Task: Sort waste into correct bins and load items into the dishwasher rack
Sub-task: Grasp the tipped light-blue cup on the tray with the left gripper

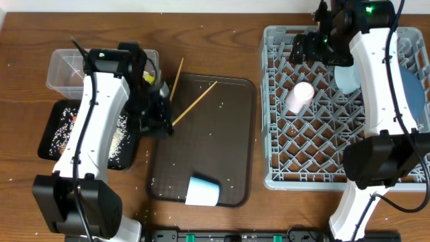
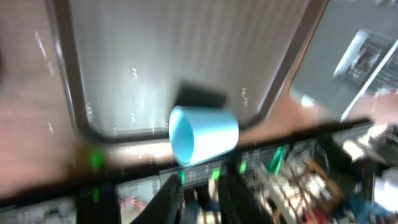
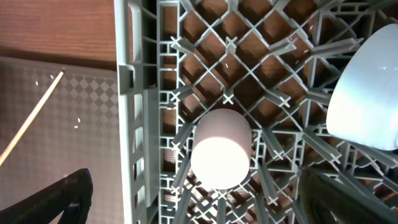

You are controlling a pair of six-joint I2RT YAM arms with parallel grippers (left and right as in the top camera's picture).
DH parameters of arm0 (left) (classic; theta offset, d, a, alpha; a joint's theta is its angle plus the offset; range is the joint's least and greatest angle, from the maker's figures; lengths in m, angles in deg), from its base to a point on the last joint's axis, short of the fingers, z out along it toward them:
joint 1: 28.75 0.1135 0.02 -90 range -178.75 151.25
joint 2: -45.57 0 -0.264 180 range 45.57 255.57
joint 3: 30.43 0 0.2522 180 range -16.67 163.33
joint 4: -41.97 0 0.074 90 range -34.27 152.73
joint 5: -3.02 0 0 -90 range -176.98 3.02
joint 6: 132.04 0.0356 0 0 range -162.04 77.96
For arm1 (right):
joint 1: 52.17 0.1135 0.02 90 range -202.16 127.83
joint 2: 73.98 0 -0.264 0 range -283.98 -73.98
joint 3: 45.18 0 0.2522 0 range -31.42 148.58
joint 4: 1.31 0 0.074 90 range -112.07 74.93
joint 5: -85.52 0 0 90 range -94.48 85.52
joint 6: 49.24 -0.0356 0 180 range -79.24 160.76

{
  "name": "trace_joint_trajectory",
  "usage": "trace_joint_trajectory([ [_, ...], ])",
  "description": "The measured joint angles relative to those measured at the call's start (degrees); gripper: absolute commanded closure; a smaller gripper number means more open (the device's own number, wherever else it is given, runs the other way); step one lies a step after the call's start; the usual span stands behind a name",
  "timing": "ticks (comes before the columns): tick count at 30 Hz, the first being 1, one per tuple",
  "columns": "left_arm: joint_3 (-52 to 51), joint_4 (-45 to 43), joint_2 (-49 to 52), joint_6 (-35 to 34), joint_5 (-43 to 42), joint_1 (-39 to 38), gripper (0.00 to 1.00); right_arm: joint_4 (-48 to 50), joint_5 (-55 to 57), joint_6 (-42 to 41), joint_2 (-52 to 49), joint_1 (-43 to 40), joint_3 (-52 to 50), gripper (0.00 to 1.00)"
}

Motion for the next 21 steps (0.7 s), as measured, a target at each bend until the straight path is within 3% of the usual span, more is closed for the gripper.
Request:
trace_joint_trajectory([
  [5, -8.4, -2.7, -2.2, -0.9, -1.1, -3.1, 0.79, -0.3, -0.1, 1.5, 0.0, 0.0, 0.0, 0.01],
  [8, -17.6, -8.3, -5.3, -1.4, -3.8, -3.3, 0.73, -0.8, -0.1, 2.7, 0.0, 0.0, 0.0, 0.01],
  [9, -20.8, -10.7, -6.9, -1.9, -4.6, -3.2, 0.67, -1.0, -0.1, 3.0, 0.0, 0.0, 0.0, 0.01],
  [12, -28.2, -16.8, -12.1, -3.4, -6.1, -2.7, 0.33, -1.2, -0.1, 3.8, 0.0, 0.0, -0.1, 0.01],
  [13, -29.6, -18.0, -13.6, -3.8, -6.5, -2.6, 0.30, -1.3, -0.1, 4.1, 0.0, 0.0, -0.1, 0.01],
  [21, -37.3, -25.6, -19.1, -5.0, -8.1, -2.4, 0.29, -1.6, -0.1, 4.6, 0.0, 0.0, -0.3, 0.01],
])
